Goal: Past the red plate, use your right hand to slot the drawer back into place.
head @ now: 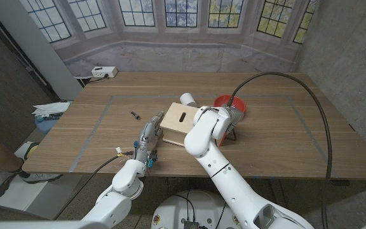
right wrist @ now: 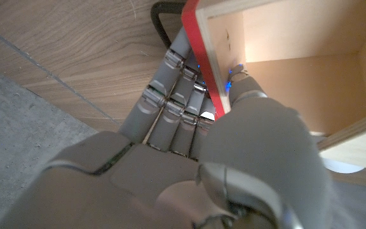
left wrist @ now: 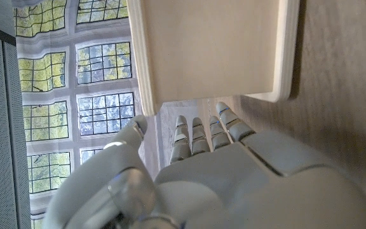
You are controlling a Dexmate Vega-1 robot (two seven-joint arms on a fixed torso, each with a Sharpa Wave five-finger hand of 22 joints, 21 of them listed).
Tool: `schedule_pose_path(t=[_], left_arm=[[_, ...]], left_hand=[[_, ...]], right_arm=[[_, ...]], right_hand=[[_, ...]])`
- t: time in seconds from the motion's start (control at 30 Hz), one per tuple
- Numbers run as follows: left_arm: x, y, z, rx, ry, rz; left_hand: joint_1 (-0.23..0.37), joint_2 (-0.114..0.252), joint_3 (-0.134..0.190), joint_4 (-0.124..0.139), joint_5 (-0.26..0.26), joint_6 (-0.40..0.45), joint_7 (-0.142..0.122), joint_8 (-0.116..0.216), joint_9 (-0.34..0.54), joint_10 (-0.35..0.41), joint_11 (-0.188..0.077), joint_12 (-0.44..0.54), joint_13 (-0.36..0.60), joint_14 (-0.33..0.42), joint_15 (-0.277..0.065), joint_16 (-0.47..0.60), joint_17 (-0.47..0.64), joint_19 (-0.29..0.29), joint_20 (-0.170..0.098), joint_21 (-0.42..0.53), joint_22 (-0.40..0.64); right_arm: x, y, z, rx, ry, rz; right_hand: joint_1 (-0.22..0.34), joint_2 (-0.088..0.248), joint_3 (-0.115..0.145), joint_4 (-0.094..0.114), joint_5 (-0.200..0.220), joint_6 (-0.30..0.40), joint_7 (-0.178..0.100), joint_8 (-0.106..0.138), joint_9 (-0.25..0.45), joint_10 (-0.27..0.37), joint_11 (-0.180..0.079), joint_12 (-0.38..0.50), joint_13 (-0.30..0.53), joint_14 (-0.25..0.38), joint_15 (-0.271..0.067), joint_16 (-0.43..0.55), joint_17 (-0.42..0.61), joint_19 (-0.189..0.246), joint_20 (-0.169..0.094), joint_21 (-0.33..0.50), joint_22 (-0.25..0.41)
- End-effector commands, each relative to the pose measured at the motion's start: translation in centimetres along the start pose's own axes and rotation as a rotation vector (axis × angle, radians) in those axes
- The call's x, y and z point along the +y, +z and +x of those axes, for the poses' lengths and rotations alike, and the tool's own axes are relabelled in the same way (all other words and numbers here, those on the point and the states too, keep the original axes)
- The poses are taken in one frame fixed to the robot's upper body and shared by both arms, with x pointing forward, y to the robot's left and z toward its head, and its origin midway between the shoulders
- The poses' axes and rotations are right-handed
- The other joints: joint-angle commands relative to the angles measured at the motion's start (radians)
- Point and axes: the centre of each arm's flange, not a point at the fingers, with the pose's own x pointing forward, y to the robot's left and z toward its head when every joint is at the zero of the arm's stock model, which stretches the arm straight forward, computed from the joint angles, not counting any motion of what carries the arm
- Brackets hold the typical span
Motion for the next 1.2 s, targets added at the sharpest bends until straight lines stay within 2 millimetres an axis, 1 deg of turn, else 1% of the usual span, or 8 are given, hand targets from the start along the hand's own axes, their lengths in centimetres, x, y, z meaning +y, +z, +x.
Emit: schedule_pose_path(t=[0.03,0.17,0.3,0.33,0.63,0.9,1.07,1.2], left_arm=[[1.0,0.0,-0.3,0.019,0.016,0.030],[1.4,0.0,-0.4,0.032,0.009,0.029],[1.6,0.5,-0.3,0.046,-0.035,0.039],[1.6,0.6,-0.3,0.050,-0.047,0.038],[1.8,1.6,-0.8,0.084,-0.093,0.032],[1.8,1.7,-0.8,0.110,-0.110,0.002],[1.6,1.8,-1.0,0.132,-0.133,-0.014],[1.6,1.9,-1.1,0.147,-0.148,-0.027]], left_hand=[[0.014,0.005,0.005,0.000,0.005,0.008,0.008,-0.003,0.005,0.001,0.005,0.000,0.006,0.004,0.000,0.001,0.002,-0.001,0.002,-0.003,0.003],[0.016,0.002,0.005,0.000,0.005,0.019,0.003,0.000,0.005,0.010,0.003,0.003,0.006,0.007,-0.004,0.002,0.002,0.000,-0.001,-0.002,0.003],[0.019,-0.003,0.003,-0.002,0.005,0.029,0.001,0.002,0.006,0.022,-0.008,0.007,0.007,0.018,-0.006,0.005,0.001,0.002,-0.005,-0.002,0.003],[0.019,-0.003,0.003,-0.003,0.005,0.031,0.001,0.003,0.006,0.023,-0.007,0.008,0.007,0.019,-0.007,0.005,0.001,0.002,-0.004,-0.002,0.003],[0.018,-0.009,-0.003,-0.003,0.003,0.046,0.005,0.005,0.006,0.036,-0.007,0.011,0.007,0.024,-0.008,0.005,0.001,0.004,-0.003,-0.002,0.003],[0.012,-0.012,-0.006,0.001,0.003,0.048,0.009,0.003,0.006,0.042,-0.004,0.012,0.007,0.028,-0.006,0.005,0.002,0.005,-0.001,-0.002,0.003],[0.006,-0.014,-0.008,0.006,0.002,0.051,0.011,0.003,0.007,0.053,-0.009,0.015,0.007,0.038,-0.005,0.007,0.002,0.006,0.001,-0.002,0.003],[0.002,-0.015,-0.008,0.009,0.002,0.055,0.013,0.003,0.007,0.063,-0.004,0.018,0.008,0.047,-0.005,0.009,0.002,0.007,0.002,-0.002,0.003]], right_arm=[[-0.8,-0.1,0.3,0.011,-0.007,0.006],[-0.8,0.1,0.3,-0.002,-0.010,0.005],[-0.8,0.4,0.3,-0.018,-0.013,-0.001],[-0.8,0.4,0.3,-0.022,-0.012,-0.001],[-0.8,0.7,0.3,-0.039,-0.013,-0.003],[-0.9,0.8,0.3,-0.047,-0.019,-0.004],[-0.9,0.9,0.3,-0.049,-0.023,-0.004],[-1.0,0.8,0.4,-0.046,-0.030,-0.001]], right_hand=[[0.061,0.065,0.006,0.001,0.004,0.007,-0.002,0.005,0.004,0.021,-0.016,0.007,0.002,0.032,-0.032,-0.005,0.004,0.012,-0.001,0.005,0.001],[0.059,0.065,0.006,0.002,0.003,0.010,0.000,0.006,0.004,0.023,-0.016,0.007,0.001,0.036,-0.032,-0.005,0.005,0.012,-0.001,0.005,0.001],[0.060,0.065,0.007,0.001,0.004,0.012,-0.001,0.006,0.004,0.024,-0.017,0.007,0.001,0.037,-0.033,-0.007,0.005,0.010,-0.001,0.004,0.001],[0.060,0.066,0.007,0.001,0.003,0.015,-0.004,0.007,0.004,0.023,-0.016,0.007,0.002,0.037,-0.033,-0.007,0.006,0.010,-0.002,0.004,0.001],[0.065,0.063,0.009,-0.003,0.003,0.017,-0.006,0.006,0.004,0.024,-0.022,0.005,0.001,0.038,-0.034,-0.012,0.006,0.009,-0.003,0.003,0.001],[0.068,0.062,0.010,-0.005,0.003,0.018,-0.006,0.005,0.004,0.026,-0.022,0.006,0.001,0.038,-0.035,-0.017,0.007,0.008,-0.004,0.003,0.001],[0.069,0.063,0.011,-0.005,0.003,0.017,-0.006,0.004,0.004,0.022,-0.021,0.005,0.004,0.040,-0.036,-0.019,0.008,0.007,-0.004,0.003,0.001],[0.070,0.063,0.011,-0.005,0.003,0.016,-0.007,0.004,0.004,0.022,-0.022,0.005,0.004,0.041,-0.035,-0.021,0.008,0.007,-0.005,0.002,0.001]])
